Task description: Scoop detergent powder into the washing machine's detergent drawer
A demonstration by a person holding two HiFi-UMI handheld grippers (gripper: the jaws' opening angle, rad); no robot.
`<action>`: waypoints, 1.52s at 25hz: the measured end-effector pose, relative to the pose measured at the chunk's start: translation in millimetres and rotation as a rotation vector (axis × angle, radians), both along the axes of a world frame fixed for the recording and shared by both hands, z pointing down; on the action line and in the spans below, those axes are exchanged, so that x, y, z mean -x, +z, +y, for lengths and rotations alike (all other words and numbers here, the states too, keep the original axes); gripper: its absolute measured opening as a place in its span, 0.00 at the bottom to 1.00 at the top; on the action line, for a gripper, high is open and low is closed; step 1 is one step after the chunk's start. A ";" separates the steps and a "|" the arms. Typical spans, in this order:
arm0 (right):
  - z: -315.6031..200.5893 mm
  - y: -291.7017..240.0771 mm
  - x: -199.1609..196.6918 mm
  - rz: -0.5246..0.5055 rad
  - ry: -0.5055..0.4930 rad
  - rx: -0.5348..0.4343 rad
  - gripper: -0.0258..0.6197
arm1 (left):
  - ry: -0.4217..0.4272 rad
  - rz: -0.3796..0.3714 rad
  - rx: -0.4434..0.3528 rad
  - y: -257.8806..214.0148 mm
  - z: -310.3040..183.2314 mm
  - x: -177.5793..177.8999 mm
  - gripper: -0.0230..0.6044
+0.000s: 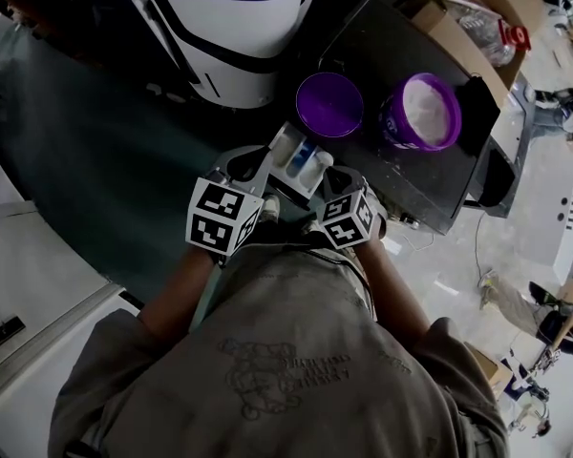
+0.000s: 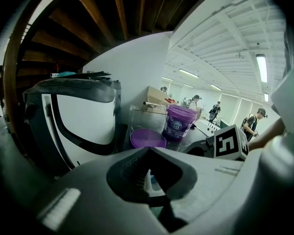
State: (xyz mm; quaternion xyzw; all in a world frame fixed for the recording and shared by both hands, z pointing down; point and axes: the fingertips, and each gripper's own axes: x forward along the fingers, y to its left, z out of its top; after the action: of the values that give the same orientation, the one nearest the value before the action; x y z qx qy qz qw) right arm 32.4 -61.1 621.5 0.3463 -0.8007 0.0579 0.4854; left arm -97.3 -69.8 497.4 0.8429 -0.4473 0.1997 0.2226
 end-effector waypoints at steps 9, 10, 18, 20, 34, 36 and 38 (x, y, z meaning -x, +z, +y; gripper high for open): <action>4.4 -8.7 -3.3 0.102 -0.015 -0.041 0.09 | 0.006 0.024 -0.013 -1.0 -1.2 -2.0 0.04; 4.7 -9.6 -3.7 0.108 -0.015 -0.045 0.09 | 0.004 0.027 -0.015 -1.9 -1.3 -2.0 0.04; 10.8 -16.4 1.9 0.085 -0.013 -0.037 0.09 | 0.010 0.029 -0.009 -4.7 5.0 -1.4 0.04; 9.8 -21.5 2.8 0.044 0.014 -0.031 0.09 | 0.006 0.029 -0.010 -5.5 5.1 -1.3 0.04; 2.9 -40.1 -3.6 0.093 0.007 -0.077 0.09 | 0.012 0.025 -0.012 -7.0 1.7 -6.7 0.04; 3.4 -40.6 -3.8 0.107 0.001 -0.082 0.09 | 0.014 0.028 -0.012 -7.0 2.2 -8.4 0.04; 3.6 -41.5 -4.0 0.115 -0.004 -0.086 0.09 | 0.014 0.030 -0.015 -7.2 2.7 -9.4 0.04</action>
State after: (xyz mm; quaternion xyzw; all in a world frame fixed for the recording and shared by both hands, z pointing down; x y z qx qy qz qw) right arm 36.4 -57.5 579.9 0.3681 -0.7738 0.0023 0.5155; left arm -87.9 -67.1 490.2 0.8504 -0.4397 0.1854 0.2218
